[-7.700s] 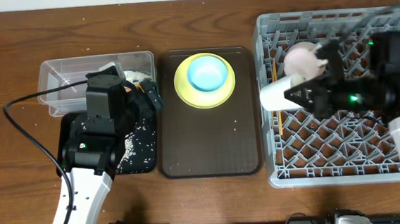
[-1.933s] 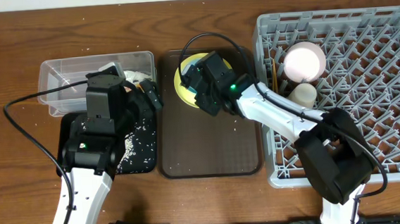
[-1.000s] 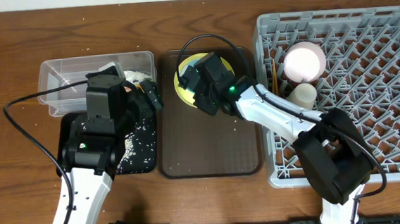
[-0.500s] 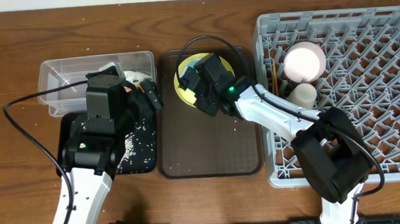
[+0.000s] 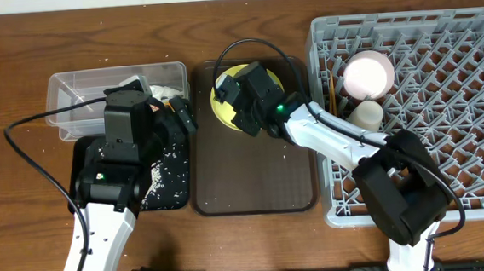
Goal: Sort waste into correct bins and load items into the dishwasher rack
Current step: 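Lower the right gripper onto the blue bowl rim and grip it, then lift the blue bowl with the right gripper and carry it to the rack, then lower the blue bowl into the rack beside the pink bowl, then reposition the blue bowl in the rack and open the right gripper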
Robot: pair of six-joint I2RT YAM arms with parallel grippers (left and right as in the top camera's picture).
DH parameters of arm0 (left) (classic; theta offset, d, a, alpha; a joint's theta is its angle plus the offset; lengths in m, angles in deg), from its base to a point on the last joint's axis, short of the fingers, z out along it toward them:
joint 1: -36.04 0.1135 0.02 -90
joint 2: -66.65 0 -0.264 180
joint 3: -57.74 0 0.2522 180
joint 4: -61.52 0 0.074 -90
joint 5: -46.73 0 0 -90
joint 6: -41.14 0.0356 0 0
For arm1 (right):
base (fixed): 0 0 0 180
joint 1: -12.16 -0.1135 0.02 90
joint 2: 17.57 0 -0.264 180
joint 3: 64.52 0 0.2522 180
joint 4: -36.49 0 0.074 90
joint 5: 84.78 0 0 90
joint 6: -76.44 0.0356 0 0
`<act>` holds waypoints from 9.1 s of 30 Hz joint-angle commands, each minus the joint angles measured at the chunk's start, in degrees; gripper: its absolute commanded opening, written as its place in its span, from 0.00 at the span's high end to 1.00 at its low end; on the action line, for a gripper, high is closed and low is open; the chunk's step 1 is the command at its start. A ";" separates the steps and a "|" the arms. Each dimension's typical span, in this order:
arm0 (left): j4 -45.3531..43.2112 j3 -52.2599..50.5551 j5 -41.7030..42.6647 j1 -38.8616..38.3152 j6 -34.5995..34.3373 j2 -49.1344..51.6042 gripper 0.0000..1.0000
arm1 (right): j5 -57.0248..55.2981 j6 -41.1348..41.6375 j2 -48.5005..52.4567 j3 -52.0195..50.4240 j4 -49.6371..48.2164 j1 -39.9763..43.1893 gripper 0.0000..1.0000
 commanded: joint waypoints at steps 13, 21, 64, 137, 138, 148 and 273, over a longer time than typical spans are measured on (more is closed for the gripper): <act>0.13 1.01 -0.52 0.26 0.55 0.11 0.10 | 11.32 20.90 -29.97 1.25 5.62 13.09 0.99; 0.13 1.01 -0.52 0.24 0.55 0.11 0.10 | 40.24 28.81 -32.92 1.18 7.98 39.74 0.99; 0.13 1.01 -0.52 0.26 0.55 0.11 0.10 | 71.30 44.04 -11.61 1.07 -6.80 67.91 0.99; 0.13 1.01 -0.52 0.24 0.55 0.11 0.10 | 4.28 13.11 -16.13 1.09 37.46 40.54 0.99; 0.13 1.01 -0.52 0.24 0.55 0.11 0.10 | 4.00 13.44 -16.13 1.09 37.79 40.65 0.99; 0.13 1.01 -0.52 0.24 0.55 0.11 0.10 | 1.51 13.55 -16.13 1.14 40.00 40.76 0.92; 0.13 1.01 -0.52 0.24 0.55 0.11 0.10 | 86.42 17.49 0.52 5.29 3.93 66.14 0.99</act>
